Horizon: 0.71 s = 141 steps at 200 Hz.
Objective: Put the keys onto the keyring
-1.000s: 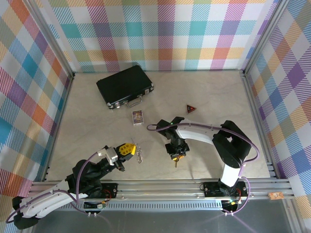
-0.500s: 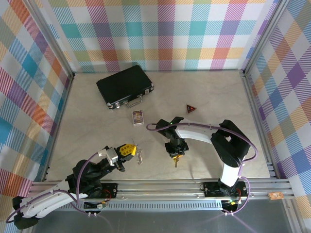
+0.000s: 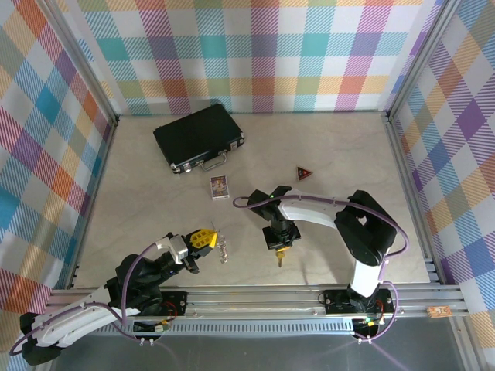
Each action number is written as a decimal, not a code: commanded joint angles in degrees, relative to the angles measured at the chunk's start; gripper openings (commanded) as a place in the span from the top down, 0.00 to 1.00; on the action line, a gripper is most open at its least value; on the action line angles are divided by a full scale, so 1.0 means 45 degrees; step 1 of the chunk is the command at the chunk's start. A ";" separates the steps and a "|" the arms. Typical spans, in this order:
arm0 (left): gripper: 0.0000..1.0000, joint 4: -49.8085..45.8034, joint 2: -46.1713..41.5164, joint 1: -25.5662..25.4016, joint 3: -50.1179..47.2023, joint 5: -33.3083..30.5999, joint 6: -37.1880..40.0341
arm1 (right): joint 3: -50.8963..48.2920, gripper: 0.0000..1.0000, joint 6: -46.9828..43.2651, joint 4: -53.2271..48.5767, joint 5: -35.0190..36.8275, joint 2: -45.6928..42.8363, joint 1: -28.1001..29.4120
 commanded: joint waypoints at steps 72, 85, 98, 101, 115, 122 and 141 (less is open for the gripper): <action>1.00 0.0061 -0.0282 -0.0053 0.0218 0.0072 0.0140 | 0.2732 1.00 -0.3371 -0.4219 -0.0149 0.1989 -0.0681; 1.00 -0.0219 -0.0260 -0.0053 0.0362 0.0074 0.0324 | 0.2968 1.00 -0.3711 -0.4317 0.0067 0.2173 -0.0852; 1.00 -0.0653 -0.0278 -0.0053 0.0550 -0.0070 0.0551 | 0.3106 1.00 -0.4055 -0.4337 0.0113 0.2389 -0.1074; 1.00 -0.0696 -0.0282 -0.0053 0.0570 -0.0090 0.0569 | 0.3122 1.00 -0.4133 -0.4337 0.0118 0.2472 -0.1112; 1.00 -0.0653 -0.0340 -0.0053 0.0540 -0.0066 0.0597 | 0.3167 1.00 -0.4492 -0.4202 0.0143 0.2785 -0.1187; 1.00 -0.0600 -0.0327 -0.0053 0.0518 0.0016 0.0578 | 0.3187 1.00 -0.4611 -0.4163 0.0116 0.2922 -0.1197; 1.00 -0.0493 -0.0236 -0.0053 0.0469 0.0019 0.0558 | 0.3266 1.00 -0.4791 -0.4030 0.0014 0.3189 -0.1206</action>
